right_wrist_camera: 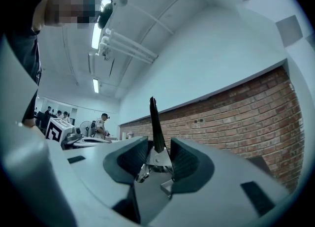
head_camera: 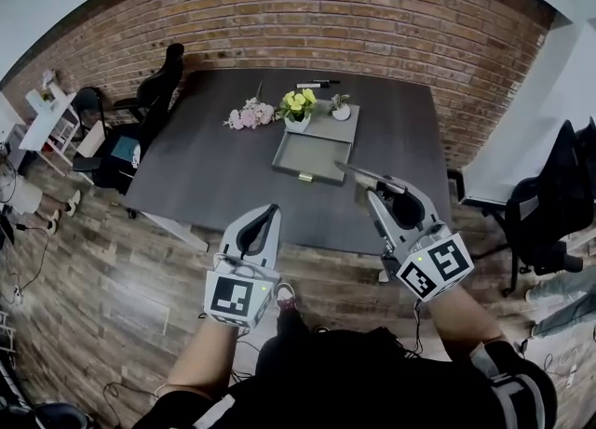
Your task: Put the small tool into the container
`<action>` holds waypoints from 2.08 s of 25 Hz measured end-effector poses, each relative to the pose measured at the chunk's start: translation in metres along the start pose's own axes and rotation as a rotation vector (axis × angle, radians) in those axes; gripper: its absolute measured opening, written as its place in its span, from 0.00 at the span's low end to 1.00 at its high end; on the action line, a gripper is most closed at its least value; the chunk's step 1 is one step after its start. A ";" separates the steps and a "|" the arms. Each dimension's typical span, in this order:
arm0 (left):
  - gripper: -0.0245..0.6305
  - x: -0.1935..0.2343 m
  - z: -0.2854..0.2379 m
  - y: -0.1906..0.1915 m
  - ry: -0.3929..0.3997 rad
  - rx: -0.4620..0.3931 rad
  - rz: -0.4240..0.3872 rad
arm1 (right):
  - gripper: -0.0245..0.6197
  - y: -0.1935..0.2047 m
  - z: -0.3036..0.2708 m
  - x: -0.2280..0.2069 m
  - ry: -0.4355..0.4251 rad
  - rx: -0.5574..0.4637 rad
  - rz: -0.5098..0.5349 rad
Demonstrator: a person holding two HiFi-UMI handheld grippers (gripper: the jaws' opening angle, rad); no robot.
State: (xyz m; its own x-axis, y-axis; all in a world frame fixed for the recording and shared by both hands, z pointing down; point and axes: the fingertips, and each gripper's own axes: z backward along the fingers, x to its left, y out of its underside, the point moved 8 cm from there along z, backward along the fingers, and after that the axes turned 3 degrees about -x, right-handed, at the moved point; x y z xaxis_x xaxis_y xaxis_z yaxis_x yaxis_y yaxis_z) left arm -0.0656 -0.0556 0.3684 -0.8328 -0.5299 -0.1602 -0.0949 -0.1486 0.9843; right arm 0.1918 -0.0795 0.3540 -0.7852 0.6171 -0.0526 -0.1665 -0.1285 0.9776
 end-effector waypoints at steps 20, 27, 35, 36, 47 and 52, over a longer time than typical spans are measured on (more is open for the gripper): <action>0.05 0.122 -0.074 0.008 0.067 -0.051 -0.018 | 0.26 0.014 -0.126 -0.011 0.036 -0.004 0.023; 0.05 0.172 -0.095 0.026 0.097 0.000 -0.008 | 0.26 0.029 -0.180 -0.018 0.081 0.010 0.005; 0.05 0.216 -0.126 0.037 0.159 -0.034 0.013 | 0.26 0.048 -0.232 -0.015 0.101 0.047 0.000; 0.05 0.219 -0.129 0.038 0.165 -0.035 0.014 | 0.26 0.050 -0.236 -0.015 0.101 0.054 0.000; 0.05 0.221 -0.161 0.048 0.242 -0.026 0.036 | 0.26 0.053 -0.237 -0.031 0.129 0.092 0.013; 0.05 0.213 -0.177 0.048 0.267 -0.019 0.029 | 0.26 0.052 -0.236 -0.045 0.136 0.100 0.011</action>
State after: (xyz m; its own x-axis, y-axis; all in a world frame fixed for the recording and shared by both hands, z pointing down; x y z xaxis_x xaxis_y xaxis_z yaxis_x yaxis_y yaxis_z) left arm -0.1511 -0.3233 0.3682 -0.6611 -0.7355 -0.1483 -0.0604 -0.1448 0.9876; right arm 0.0776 -0.2968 0.3596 -0.8614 0.5040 -0.0625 -0.1025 -0.0521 0.9934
